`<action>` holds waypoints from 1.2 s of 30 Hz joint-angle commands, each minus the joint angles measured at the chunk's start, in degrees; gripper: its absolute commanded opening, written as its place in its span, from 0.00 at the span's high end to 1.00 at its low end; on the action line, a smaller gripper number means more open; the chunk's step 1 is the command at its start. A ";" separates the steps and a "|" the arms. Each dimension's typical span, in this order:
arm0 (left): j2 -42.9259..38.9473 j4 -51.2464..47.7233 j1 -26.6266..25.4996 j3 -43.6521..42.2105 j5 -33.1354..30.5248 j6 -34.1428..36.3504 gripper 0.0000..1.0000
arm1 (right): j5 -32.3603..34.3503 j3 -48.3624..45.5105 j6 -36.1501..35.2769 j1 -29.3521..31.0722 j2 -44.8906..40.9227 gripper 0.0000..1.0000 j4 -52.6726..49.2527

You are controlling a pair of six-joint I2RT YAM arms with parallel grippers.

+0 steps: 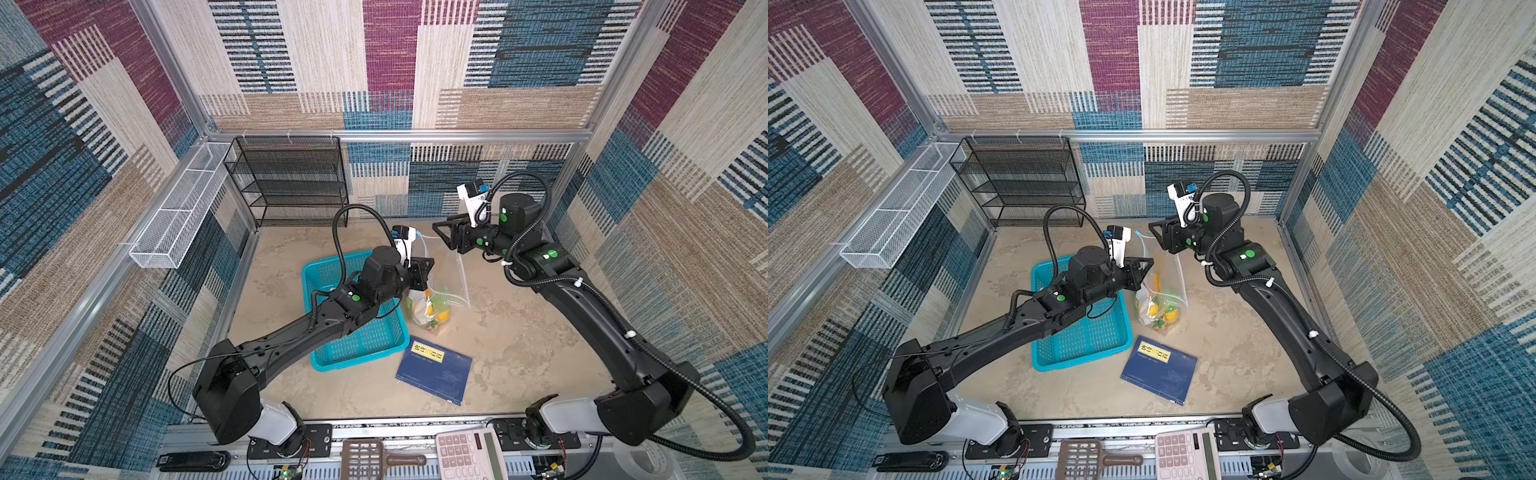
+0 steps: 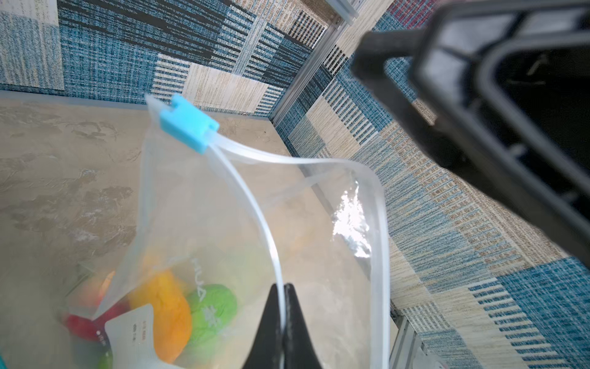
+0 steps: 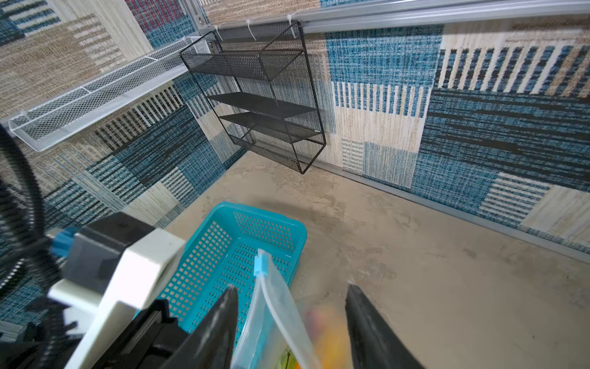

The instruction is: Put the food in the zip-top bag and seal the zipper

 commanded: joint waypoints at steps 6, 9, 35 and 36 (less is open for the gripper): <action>-0.51 2.21 -0.01 -0.34 0.11 2.05 1.00 | 4.36 5.51 -5.57 3.40 7.18 0.45 -6.69; -0.32 2.21 0.07 -0.15 0.82 2.74 1.00 | 7.17 5.60 -6.29 4.61 8.69 0.45 -7.99; -6.84 -4.03 2.85 -5.34 -1.66 3.18 0.37 | 12.38 -1.71 -4.02 5.94 4.66 1.00 -1.57; -7.83 -3.95 3.28 -6.49 -2.04 2.91 0.37 | 12.17 -1.78 -3.88 5.99 4.72 1.00 -1.48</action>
